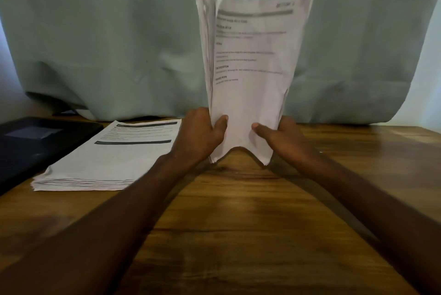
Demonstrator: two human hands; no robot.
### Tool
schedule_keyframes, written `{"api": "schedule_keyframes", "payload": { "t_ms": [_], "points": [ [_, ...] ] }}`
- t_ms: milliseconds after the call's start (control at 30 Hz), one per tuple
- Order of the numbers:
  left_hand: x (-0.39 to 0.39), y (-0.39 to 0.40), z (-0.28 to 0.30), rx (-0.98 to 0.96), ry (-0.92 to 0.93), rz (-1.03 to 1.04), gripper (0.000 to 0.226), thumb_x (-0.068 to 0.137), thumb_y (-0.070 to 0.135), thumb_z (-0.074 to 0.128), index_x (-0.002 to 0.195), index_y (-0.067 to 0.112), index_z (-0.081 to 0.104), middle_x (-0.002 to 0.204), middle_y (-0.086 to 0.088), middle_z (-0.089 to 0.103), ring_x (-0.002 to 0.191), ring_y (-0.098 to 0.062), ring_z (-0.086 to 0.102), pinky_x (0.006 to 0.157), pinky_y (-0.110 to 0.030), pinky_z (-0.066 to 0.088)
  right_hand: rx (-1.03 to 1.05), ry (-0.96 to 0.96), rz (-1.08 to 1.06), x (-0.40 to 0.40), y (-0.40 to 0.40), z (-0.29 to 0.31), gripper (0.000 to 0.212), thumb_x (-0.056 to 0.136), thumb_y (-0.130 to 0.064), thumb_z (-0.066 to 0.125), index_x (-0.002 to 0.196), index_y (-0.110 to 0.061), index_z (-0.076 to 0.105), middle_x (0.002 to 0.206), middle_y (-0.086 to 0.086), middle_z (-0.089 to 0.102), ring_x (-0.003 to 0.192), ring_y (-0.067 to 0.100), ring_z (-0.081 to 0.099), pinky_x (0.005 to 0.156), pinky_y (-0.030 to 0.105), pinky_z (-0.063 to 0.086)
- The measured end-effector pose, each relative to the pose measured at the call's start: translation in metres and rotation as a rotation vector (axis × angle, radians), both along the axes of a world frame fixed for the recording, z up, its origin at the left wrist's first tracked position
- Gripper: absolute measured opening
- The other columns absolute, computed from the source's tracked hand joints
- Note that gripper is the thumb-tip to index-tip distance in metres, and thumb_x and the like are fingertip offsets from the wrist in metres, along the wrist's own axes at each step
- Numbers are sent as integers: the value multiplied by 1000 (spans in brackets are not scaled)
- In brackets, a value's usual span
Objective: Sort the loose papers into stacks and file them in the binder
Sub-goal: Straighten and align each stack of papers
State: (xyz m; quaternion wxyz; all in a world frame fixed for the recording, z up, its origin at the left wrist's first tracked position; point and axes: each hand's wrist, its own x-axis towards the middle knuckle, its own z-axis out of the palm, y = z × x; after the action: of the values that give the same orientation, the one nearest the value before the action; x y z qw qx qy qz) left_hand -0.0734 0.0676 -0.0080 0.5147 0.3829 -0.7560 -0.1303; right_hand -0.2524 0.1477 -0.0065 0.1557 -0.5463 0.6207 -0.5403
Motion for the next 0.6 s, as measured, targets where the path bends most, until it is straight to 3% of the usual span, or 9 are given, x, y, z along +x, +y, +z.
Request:
{"api": "schedule_keyframes", "payload": {
  "t_ms": [100, 233, 300, 400, 533, 600],
  "points": [
    [2, -5, 1, 11, -110, -10, 44, 99, 36, 63, 117, -4, 66, 110, -20, 71, 97, -34, 69, 83, -47, 59, -162, -40, -18, 0, 3, 6, 26, 105, -25, 55, 129, -18, 62, 101, -14, 65, 89, 5, 64, 70, 18, 48],
    [7, -6, -4, 13, -168, -59, 43, 101, 35, 61, 120, -2, 66, 107, -13, 71, 94, -28, 69, 80, -42, 59, 63, -33, -27, 0, 3, 0, 24, 102, -20, 58, 125, -12, 61, 108, -1, 67, 98, 18, 66, 62, 20, 48],
    [10, -2, 1, -107, -93, -79, 36, 101, 30, 62, 112, -3, 70, 94, -11, 71, 85, -25, 70, 73, -37, 58, -48, -58, -21, 0, 5, 4, 31, 101, -19, 61, 130, -10, 63, 113, 2, 70, 99, 18, 68, 72, 21, 53],
    [11, 1, 6, -229, -21, -81, 30, 102, 27, 62, 105, 0, 72, 90, -14, 73, 79, -22, 70, 68, -34, 57, -135, 12, -38, 0, 6, 9, 37, 101, -24, 62, 135, -11, 61, 119, 1, 67, 105, 18, 65, 85, 27, 52],
    [1, -3, -11, -97, -188, 0, 38, 103, 32, 59, 113, -3, 69, 104, -20, 73, 90, -33, 71, 71, -31, 51, 91, 48, -24, 2, 1, -4, 35, 99, -22, 64, 132, -10, 59, 125, 3, 65, 100, 17, 61, 66, 17, 44],
    [2, -4, -10, -46, -160, -7, 41, 102, 35, 60, 116, -3, 69, 107, -19, 73, 92, -33, 70, 75, -33, 55, 37, 62, -37, 2, 2, -5, 38, 100, -25, 62, 136, -10, 61, 124, 2, 67, 105, 18, 63, 64, 14, 42]
  ]
}}
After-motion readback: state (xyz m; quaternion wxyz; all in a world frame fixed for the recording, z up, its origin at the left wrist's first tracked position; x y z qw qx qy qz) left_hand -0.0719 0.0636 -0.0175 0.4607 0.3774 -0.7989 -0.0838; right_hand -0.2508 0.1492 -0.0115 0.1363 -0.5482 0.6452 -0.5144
